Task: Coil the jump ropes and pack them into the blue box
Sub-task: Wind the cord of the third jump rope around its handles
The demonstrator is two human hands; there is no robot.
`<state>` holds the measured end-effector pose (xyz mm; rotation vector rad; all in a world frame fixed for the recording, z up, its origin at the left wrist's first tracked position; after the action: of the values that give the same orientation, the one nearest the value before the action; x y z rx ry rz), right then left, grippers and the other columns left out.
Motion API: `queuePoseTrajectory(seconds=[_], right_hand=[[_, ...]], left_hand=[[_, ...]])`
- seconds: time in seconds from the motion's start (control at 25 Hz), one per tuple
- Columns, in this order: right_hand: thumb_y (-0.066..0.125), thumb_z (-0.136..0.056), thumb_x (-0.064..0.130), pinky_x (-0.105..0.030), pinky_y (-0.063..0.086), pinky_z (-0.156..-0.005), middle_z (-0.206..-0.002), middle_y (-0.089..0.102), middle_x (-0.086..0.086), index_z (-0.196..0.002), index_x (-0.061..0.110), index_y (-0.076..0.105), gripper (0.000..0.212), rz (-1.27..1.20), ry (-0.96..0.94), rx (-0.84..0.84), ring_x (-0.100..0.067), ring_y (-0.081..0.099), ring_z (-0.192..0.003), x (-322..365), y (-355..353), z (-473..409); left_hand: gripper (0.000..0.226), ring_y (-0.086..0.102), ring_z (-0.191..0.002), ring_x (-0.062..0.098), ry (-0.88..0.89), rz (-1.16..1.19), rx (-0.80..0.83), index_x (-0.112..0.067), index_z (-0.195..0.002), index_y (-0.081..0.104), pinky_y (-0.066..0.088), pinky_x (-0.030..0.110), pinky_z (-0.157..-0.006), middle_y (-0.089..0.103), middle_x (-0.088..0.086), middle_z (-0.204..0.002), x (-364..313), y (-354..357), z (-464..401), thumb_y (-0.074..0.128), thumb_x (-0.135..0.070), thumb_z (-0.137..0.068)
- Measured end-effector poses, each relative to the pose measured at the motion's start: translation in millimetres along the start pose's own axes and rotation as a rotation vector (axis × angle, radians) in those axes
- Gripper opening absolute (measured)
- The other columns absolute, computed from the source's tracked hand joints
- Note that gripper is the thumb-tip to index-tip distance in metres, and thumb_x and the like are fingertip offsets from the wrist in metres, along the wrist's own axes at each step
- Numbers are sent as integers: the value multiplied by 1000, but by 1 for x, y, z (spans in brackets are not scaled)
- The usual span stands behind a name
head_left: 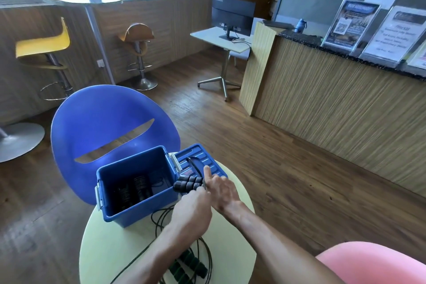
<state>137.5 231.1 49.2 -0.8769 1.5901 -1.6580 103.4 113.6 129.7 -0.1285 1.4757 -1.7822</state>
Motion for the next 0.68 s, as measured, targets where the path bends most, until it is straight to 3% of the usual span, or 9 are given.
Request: queuePoseTrajectory(seconds=[0.16, 0.28, 0.36, 0.44, 0.52, 0.6, 0.68], right_hand=[[48, -95, 7, -43, 55, -72, -100, 71, -18, -139, 5, 33, 46, -28, -9, -57, -39, 70, -91, -5, -7, -6], [51, -92, 7, -40, 49, -67, -95, 71, -17, -140, 7, 30, 52, -105, 46, -48, -39, 70, -87, -6, -13, -9], [52, -91, 8, -40, 48, -68, -96, 71, -17, -147, 9, 23, 63, -134, 77, -60, -39, 69, -88, -7, -16, -13], [52, -91, 9, -41, 50, -71, -100, 70, -16, -150, 11, 19, 68, -167, 106, -57, -39, 69, -90, -10, -19, -16], [52, -91, 10, -41, 50, -71, -102, 70, -16, -151, 12, 17, 70, -193, 119, -54, -40, 68, -89, -13, -20, -18], [52, -90, 9, -41, 50, -70, -103, 69, -17, -151, 12, 17, 70, -196, 115, -53, -39, 68, -89, -12, -19, -18], [51, -91, 7, -41, 50, -69, -101, 70, -17, -149, 11, 20, 66, -191, 103, -62, -39, 69, -88, -11, -19, -17]], left_hand=[[29, 67, -103, 22, 46, -322, -113, -4, -121, 40, 49, 28, -78, 67, 8, -113, -7, 25, 21, 38, 1, -93], [29, 66, -103, 18, 76, -332, -208, -8, -126, 37, 47, 25, -75, 64, 2, -112, 0, 40, 14, 30, -3, -98], [36, 64, -103, 15, 105, -250, -322, -12, -139, 30, 44, 24, -75, 60, -1, -112, 3, 43, 16, 23, -20, -105], [47, 59, -106, 16, 68, 5, -408, -17, -145, 29, 40, 25, -79, 57, -4, -113, 9, 44, 19, 16, -37, -105], [46, 57, -100, 18, 4, 475, -359, -24, -123, 54, 36, 24, -77, 56, -9, -99, 12, 49, 19, 19, -45, -102], [39, 58, -85, 15, -104, 868, -280, -23, -94, 63, 38, 25, -71, 58, -9, -84, 15, 52, 14, 30, -41, -102], [34, 49, -63, 7, -191, 1110, -148, -16, -95, 70, 36, 23, -59, 52, -9, -69, 19, 51, 14, 41, -31, -102]])
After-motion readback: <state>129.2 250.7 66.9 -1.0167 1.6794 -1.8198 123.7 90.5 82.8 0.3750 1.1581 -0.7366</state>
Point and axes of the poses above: each hand's wrist, its own z-axis away from the middle knuckle, its own y-axis out of the palm, x = y × z, the point moved 1 cm from there along -z, towards the middle knuckle
